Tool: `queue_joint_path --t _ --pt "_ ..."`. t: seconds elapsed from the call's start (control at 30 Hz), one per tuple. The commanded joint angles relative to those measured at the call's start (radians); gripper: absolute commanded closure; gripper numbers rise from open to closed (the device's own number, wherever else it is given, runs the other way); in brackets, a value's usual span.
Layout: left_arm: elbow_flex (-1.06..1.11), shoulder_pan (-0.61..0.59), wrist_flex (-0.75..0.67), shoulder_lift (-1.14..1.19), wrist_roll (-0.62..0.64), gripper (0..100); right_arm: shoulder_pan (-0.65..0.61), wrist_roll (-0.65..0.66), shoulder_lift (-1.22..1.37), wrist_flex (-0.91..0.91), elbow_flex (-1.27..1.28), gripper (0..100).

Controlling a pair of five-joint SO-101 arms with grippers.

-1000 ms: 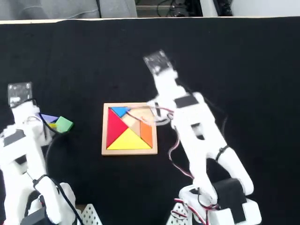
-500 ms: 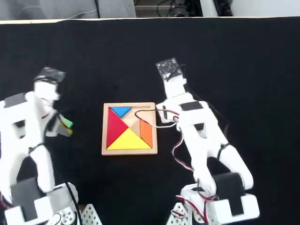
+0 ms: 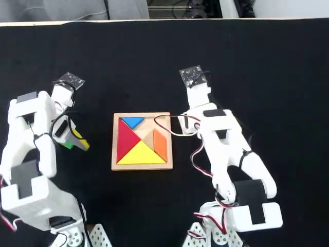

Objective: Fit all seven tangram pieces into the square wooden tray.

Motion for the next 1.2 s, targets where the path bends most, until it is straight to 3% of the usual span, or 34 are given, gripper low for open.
queue_joint_path --t 0.0,0.63,0.73,0.93,1.17 --pt "-0.097 -0.031 -0.046 0.064 -0.009 58 0.012 -0.002 -0.007 -0.017 -0.073 98.7" --pt "-0.163 -0.031 -0.04 0.218 -0.011 58 0.012 -0.002 -0.007 -0.074 -0.047 98.7" --pt "-0.165 -0.015 0.025 0.218 -0.011 58 0.012 -0.002 -0.007 -0.074 -0.047 98.7" --pt "-0.163 -0.001 0.029 0.218 -0.012 70 0.012 -0.002 -0.007 -0.074 -0.047 98.7" --pt "-0.163 -0.002 0.04 0.218 -0.005 71 0.012 -0.002 -0.007 -0.074 -0.047 98.7"
